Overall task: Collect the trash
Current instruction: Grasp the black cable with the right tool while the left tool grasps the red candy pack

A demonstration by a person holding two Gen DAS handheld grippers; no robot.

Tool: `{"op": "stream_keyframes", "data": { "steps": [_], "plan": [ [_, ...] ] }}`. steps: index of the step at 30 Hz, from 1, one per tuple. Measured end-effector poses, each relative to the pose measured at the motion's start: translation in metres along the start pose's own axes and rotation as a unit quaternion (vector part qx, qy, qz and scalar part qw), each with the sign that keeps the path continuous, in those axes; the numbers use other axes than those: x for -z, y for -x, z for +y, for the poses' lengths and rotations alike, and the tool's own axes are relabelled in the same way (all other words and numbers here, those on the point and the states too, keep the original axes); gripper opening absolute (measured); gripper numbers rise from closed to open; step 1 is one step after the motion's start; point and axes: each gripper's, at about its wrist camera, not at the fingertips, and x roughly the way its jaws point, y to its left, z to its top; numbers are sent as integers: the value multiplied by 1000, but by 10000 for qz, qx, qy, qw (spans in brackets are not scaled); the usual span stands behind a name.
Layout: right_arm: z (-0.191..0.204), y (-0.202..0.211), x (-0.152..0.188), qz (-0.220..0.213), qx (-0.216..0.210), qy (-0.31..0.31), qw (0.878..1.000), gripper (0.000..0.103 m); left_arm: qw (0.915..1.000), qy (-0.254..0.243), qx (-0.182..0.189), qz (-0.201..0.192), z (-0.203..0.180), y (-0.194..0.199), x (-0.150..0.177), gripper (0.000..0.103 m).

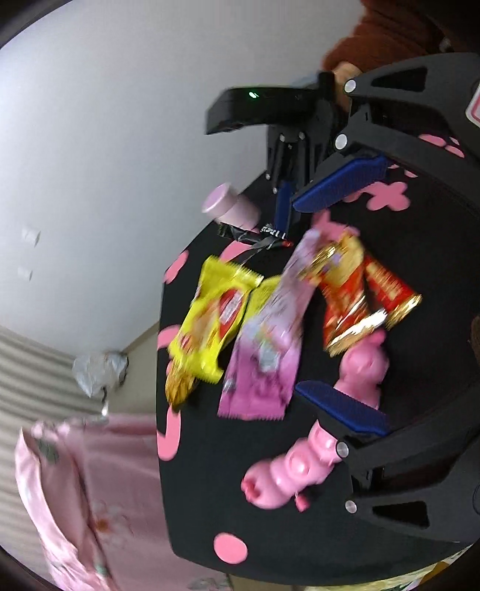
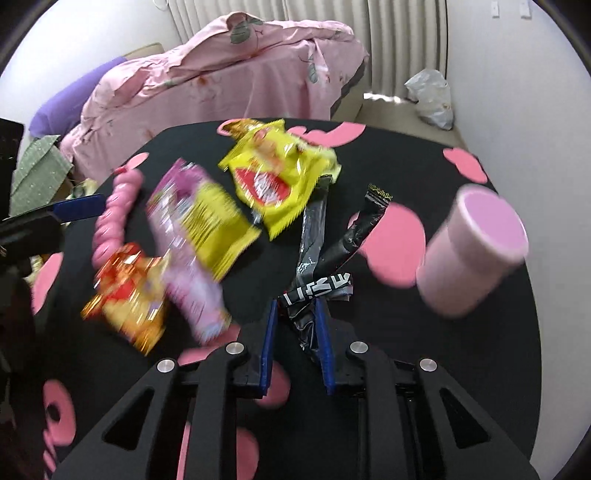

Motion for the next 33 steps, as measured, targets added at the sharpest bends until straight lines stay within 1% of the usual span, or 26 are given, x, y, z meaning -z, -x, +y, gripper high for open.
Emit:
{"op": "stream_keyframes", "data": {
  "steps": [4,7,9,10,11,12,14,15,17,19,21,23,25,27,28,30,32,33],
  "plan": [
    [-1,19,24,-8,68,-101,9999,20,9987,-449,-178,180,-20,-12,6,88],
    [-3,31,36,-102,74,-199,9997,20,9981,-492,-110,342,-26,-17,12,88],
    [-7,38,43,-194,83,-337,9992,22,9981,-433,-62,424,-29,-15,20,88],
    [-9,43,46,-273,99,-392,9988,27,9982,-402,-25,445,-30,-14,24,88],
    [-11,47,49,-348,120,-426,9984,39,9982,-358,48,473,-33,-11,32,88],
    [-13,50,50,-401,122,-443,9981,43,9982,-344,84,493,-36,-9,38,88],
    [-15,56,54,-509,122,-483,9975,44,9979,-377,132,508,-43,-2,50,88],
    [-17,58,55,-537,119,-503,9972,51,9979,-402,159,472,-47,3,56,88],
    [-18,59,57,-590,115,-544,9967,56,9978,-442,144,472,-53,9,65,88],
    [-19,59,58,-621,113,-581,9963,56,9968,-567,151,544,-61,14,73,88],
    [-18,59,60,-621,143,-570,9963,56,9964,-718,140,424,-67,21,76,88],
    [-17,61,62,-612,154,-534,9966,56,9956,-900,88,243,-72,28,72,88],
    [-16,64,65,-613,224,-479,9967,56,9922,-1240,-99,70,-77,31,62,88],
    [-16,68,68,-593,341,-435,9967,56,9881,-1511,-270,74,-77,26,48,88],
    [-16,69,70,-577,363,-447,9967,56,9872,-1554,-331,149,-73,19,39,88],
    [-17,72,74,-591,345,-501,9964,56,9885,-1408,-441,318,-62,4,24,88],
    [-17,75,78,-604,450,-508,9959,56,9919,-1084,-505,435,-47,-12,11,88],
    [-16,77,79,-593,493,-487,9958,56,9926,-1002,-502,471,-43,-17,9,88]
  ]
}}
